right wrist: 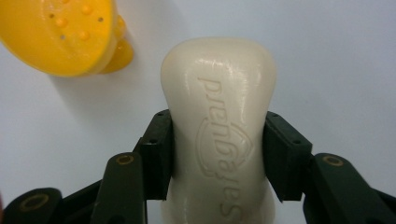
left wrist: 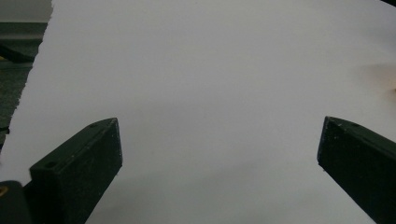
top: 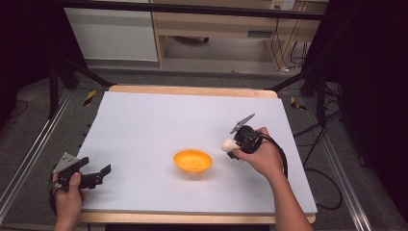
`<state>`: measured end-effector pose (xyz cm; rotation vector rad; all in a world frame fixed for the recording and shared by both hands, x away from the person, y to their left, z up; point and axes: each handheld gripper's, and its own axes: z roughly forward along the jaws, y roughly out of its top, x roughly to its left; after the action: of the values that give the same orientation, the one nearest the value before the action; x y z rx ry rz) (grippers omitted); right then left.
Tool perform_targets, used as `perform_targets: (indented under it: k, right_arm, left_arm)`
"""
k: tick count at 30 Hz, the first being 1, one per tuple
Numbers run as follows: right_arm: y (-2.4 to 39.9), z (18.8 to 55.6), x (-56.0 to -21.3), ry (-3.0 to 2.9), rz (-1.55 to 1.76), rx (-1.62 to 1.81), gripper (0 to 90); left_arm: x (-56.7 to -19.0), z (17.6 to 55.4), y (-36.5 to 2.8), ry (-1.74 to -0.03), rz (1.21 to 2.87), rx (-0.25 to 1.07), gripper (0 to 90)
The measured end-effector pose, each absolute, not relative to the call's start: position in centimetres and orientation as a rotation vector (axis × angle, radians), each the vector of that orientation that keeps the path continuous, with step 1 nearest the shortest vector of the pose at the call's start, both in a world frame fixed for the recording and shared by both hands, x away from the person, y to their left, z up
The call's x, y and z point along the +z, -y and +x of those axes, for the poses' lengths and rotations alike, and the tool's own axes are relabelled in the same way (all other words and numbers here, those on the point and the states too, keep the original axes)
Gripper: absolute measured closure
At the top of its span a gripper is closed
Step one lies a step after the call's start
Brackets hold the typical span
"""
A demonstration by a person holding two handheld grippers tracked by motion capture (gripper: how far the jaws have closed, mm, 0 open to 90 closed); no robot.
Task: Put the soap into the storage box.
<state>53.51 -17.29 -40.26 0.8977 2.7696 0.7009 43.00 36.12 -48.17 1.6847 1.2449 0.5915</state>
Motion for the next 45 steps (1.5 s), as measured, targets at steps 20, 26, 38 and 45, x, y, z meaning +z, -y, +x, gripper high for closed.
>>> perform_targets:
  k: [20,26,38,45]
  right_arm:
    - [14.1,52.7,-38.0,-2.817,0.709,0.73,49.8]
    - [13.0,52.5,-37.6,-2.831,0.645,0.746,49.8]
    - [9.8,52.6,-37.6,-2.871,0.541,0.749,49.8]
    - [8.4,52.7,-37.7,-2.894,0.49,0.738,49.8]
  left_arm:
    - [-48.2,43.0,-36.1,-1.244,1.685,0.591,0.0]
    - [-48.2,43.0,-36.1,-1.244,1.686,0.591,0.0]
    - [-48.2,43.0,-36.1,-1.243,1.687,0.591,0.0]
    - [-48.2,43.0,-36.1,-1.243,1.687,0.59,0.0]
